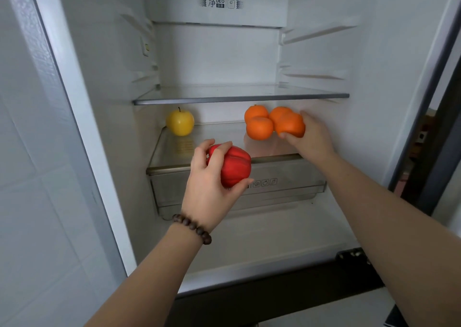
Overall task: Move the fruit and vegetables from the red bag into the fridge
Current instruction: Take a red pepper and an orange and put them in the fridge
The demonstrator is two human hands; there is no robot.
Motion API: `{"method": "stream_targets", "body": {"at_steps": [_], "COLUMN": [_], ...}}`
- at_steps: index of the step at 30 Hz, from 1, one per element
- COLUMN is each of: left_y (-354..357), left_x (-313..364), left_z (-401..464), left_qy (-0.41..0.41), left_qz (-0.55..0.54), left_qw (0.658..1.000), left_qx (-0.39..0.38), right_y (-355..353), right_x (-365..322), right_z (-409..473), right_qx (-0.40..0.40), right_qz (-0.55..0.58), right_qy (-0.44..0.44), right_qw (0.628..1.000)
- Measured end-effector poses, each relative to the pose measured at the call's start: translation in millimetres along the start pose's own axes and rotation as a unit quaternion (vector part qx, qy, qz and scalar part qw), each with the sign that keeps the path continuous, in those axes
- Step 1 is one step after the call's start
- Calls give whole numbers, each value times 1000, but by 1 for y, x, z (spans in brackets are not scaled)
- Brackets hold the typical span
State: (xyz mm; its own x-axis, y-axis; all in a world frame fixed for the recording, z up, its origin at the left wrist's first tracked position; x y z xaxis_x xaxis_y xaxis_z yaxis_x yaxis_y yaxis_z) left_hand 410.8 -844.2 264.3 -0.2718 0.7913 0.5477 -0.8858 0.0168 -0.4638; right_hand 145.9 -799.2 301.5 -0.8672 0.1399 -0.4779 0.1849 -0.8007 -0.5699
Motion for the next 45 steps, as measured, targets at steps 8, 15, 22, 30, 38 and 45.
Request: {"method": "stream_targets", "body": {"at_steps": [8,15,22,30,38,45], "left_y": [-10,3,9,0,-11,20], "left_x": [-1,-4,-8,-9,27,56], "left_z": [-8,-21,-29,-27,3,44], "left_qy": [9,21,-20,-57,2,1], "left_qz": [-23,-64,-131,-137,-207,-207], "left_qw": [999,995,983,981,969,948], "left_qx": [-26,-76,-131,-123,-133,-243], "right_y": [-6,41,72,72,56,33], "right_x": [-21,27,15,24,30,19], "right_z": [-84,-149,-142,-156,-181,-209], "right_qx": [87,70,84,83,106,112], "right_qz": [48,219,585,576,571,581], "right_qy": [-12,372,500,518,515,503], "right_qw": [995,899,633,626,631,630]}}
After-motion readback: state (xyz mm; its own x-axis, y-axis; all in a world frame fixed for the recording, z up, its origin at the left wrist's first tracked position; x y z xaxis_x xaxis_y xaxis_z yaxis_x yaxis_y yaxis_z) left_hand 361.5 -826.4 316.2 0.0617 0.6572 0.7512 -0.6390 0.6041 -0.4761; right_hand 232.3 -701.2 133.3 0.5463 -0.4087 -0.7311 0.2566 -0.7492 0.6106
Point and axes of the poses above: each hand's wrist, its own z-axis towards the middle knuckle, its own y-axis out of the palm, x = y × z, the point moved 6 cm from there along z, towards the middle knuckle, and after that the axes turned 6 degrees about -y, right-handed, at the moved point
